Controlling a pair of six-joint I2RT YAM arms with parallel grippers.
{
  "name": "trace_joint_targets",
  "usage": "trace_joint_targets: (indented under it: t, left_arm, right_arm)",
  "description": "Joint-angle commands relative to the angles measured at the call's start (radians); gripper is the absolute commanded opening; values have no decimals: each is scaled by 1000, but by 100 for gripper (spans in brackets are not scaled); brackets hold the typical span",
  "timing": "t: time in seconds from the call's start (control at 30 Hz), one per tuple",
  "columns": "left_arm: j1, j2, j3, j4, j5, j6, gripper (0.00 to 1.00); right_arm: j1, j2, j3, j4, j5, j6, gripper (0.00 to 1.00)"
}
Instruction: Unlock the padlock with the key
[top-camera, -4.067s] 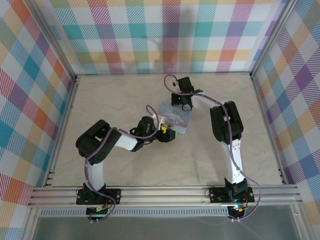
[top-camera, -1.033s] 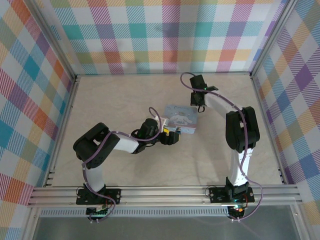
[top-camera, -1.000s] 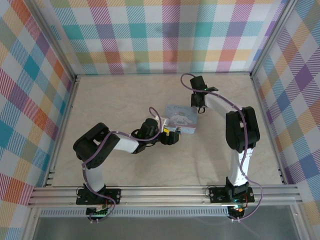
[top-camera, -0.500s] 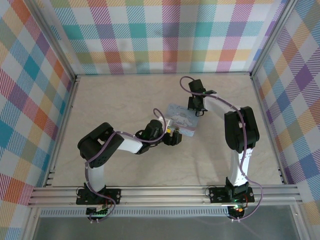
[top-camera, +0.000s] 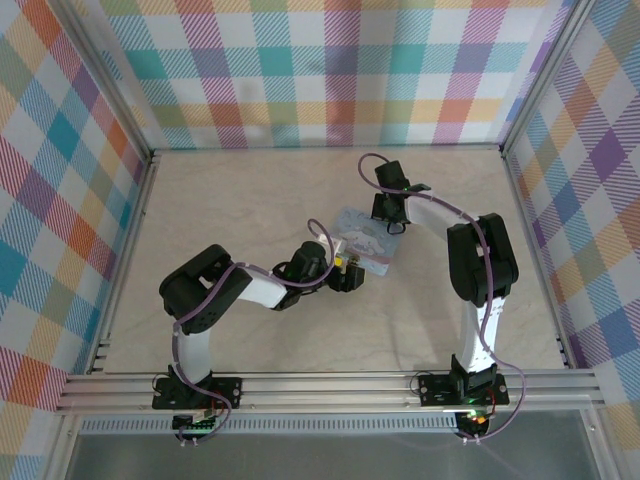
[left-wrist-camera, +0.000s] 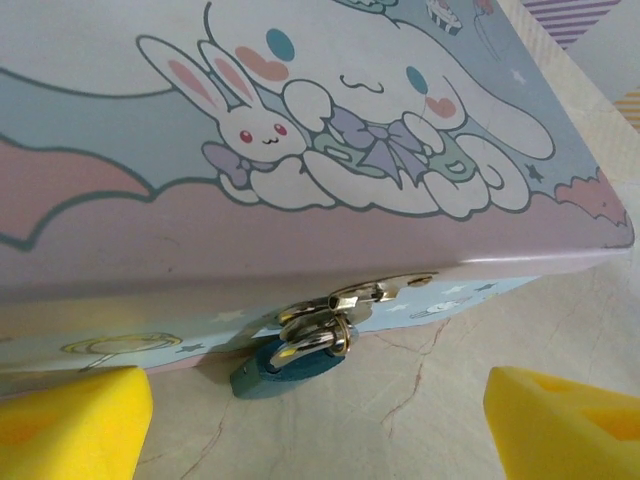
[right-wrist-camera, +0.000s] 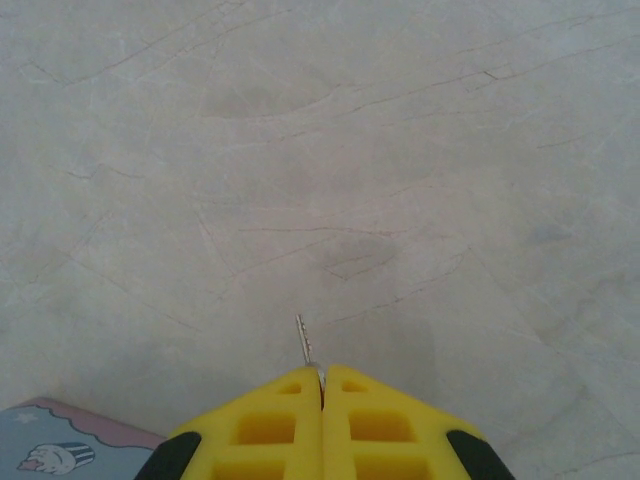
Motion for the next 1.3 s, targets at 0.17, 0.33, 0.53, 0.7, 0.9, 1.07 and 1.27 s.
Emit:
trace_joint_targets:
  t: [0.17,0.33,0.53,0.7,0.9,1.07,1.27]
  left_arm:
    - [-23,-120,-42,-1,29,13,87]
    - [-23,-152,-57,-24,45,13,87]
    - [-23,-147,-70,-20,59,9,87]
    - [-23,-93,-38,-5,86,-2,87]
    - [-23,-34,8,-6,85,1,87]
    - [-23,-3,6,18,-2,8,88]
    - [-23,6,-18,51,-122,7,88]
  right_arm:
    - [-30,-125,-26,-99,74,-19,0]
    - [-62,-198,-99,-124,100,14,0]
    - [-65,-266,-212,-122,116,47,0]
    - [-49,-245,-256,-87,50,78,0]
    - [-8,-190,-215,-69,23,91,0]
    - [0,-159,-188,-59,-1,91,0]
    - [4,-144,-180,-46,-18,94,0]
